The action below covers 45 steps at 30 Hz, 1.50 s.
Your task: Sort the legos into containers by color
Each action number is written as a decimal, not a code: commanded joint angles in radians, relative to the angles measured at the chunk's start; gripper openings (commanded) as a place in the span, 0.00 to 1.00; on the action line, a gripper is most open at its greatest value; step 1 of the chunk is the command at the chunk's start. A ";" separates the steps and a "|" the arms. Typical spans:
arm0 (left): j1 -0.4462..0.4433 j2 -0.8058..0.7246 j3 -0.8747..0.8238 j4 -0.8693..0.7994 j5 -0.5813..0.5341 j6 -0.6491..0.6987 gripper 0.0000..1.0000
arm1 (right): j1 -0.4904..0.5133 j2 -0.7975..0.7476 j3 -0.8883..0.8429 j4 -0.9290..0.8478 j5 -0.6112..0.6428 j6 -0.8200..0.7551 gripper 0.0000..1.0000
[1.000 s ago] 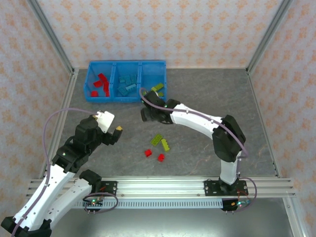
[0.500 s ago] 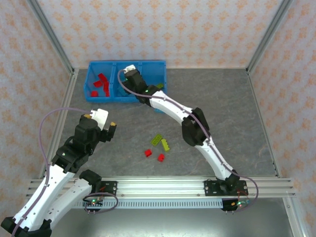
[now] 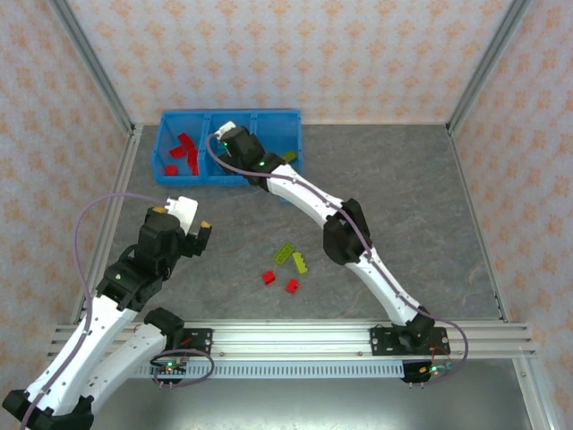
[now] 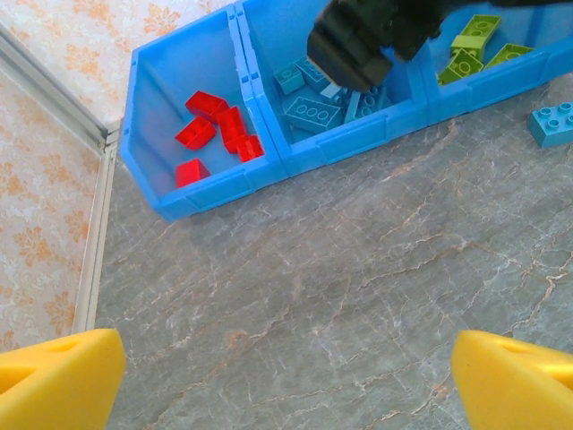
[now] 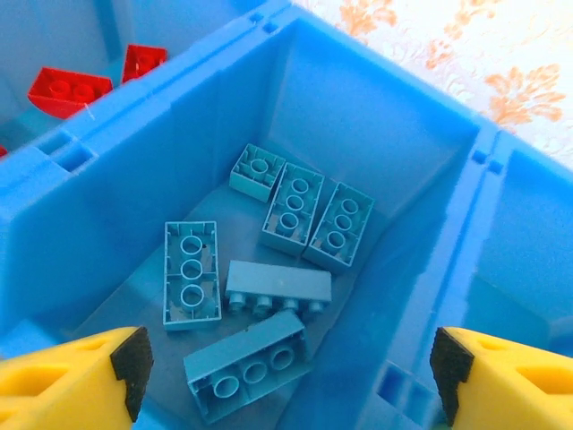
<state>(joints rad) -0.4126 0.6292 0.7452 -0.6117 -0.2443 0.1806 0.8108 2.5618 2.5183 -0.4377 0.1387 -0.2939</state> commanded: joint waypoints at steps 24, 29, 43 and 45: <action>0.004 0.036 0.007 0.016 0.370 0.122 1.00 | -0.069 -0.444 -0.837 -0.143 -0.031 0.811 0.98; 0.003 0.040 0.007 0.019 0.386 0.127 1.00 | -0.081 -0.343 -0.775 -0.135 0.001 0.806 0.97; 0.004 0.047 0.012 0.007 0.384 0.130 1.00 | -0.090 -0.353 -0.832 -0.113 0.022 0.781 0.61; 0.004 0.049 0.012 0.008 0.382 0.130 1.00 | -0.090 -0.400 -0.858 -0.101 0.022 0.780 0.57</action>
<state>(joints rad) -0.4118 0.6849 0.7448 -0.5934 0.1318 0.2905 0.7231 2.2341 1.7039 -0.5243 0.1314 0.4953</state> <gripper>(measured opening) 0.998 0.604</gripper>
